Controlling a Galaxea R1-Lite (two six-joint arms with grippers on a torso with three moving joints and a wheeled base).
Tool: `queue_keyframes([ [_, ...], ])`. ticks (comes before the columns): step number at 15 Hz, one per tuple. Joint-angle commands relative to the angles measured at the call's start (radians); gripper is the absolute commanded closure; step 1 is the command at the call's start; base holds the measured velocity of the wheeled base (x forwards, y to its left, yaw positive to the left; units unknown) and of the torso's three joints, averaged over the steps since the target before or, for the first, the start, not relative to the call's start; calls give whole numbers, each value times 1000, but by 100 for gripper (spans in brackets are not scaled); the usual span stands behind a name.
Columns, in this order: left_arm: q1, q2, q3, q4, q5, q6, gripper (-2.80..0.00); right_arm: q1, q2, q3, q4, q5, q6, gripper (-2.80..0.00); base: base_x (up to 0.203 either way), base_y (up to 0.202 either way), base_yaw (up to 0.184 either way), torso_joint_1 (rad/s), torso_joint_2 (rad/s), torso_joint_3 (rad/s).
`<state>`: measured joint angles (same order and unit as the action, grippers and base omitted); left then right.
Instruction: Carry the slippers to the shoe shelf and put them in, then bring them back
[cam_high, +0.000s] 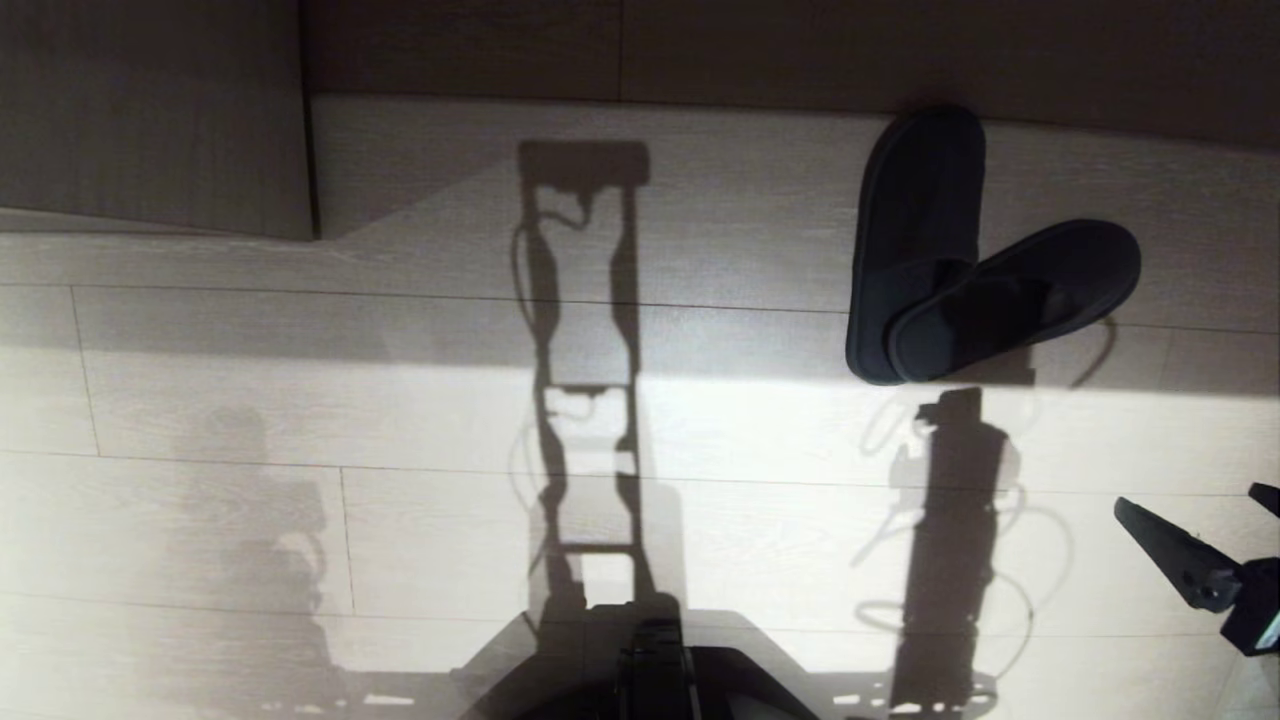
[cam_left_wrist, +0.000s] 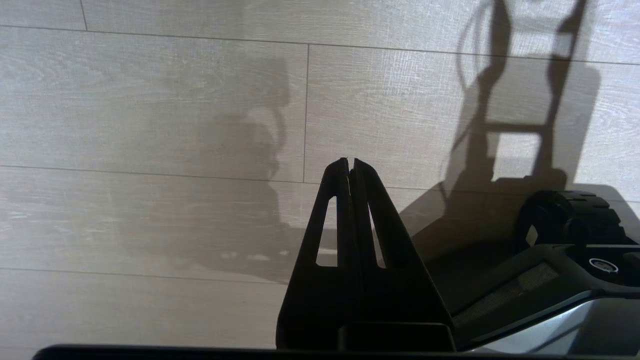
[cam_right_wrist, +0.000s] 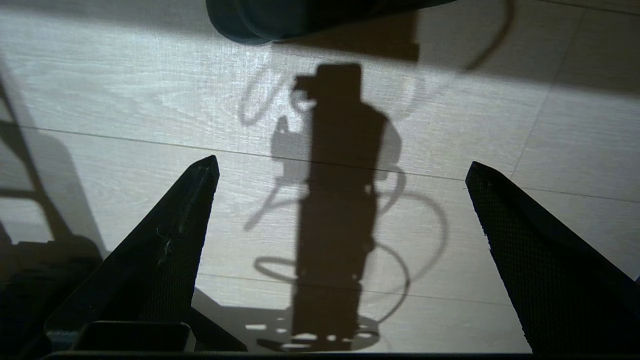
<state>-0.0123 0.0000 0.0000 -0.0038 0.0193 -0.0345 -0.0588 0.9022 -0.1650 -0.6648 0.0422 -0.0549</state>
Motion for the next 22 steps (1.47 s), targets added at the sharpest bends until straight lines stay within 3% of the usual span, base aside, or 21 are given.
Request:
queue_keyframes([
  [1, 0, 0, 0, -1, 1, -1, 0, 15, -151, 53, 1, -7, 3, -280, 0, 0, 0, 0, 0, 0],
  [3, 0, 0, 0, -1, 1, -1, 0, 19, -267, 92, 55, -13, 28, -280, 0, 0, 0, 0, 0, 0],
  [4, 0, 0, 0, -1, 1, -1, 0, 19, -318, 104, 94, -12, 38, 0, 0, 0, 0, 0, 0, 0],
  [16, 0, 0, 0, -1, 1, -1, 0, 38, -854, 204, 396, 11, 49, 0, 0, 0, 0, 0, 0, 0],
  [22, 0, 0, 0, -1, 1, -1, 0, 45, -942, 205, 468, 7, 13, 0, 0, 0, 0, 0, 0, 0],
])
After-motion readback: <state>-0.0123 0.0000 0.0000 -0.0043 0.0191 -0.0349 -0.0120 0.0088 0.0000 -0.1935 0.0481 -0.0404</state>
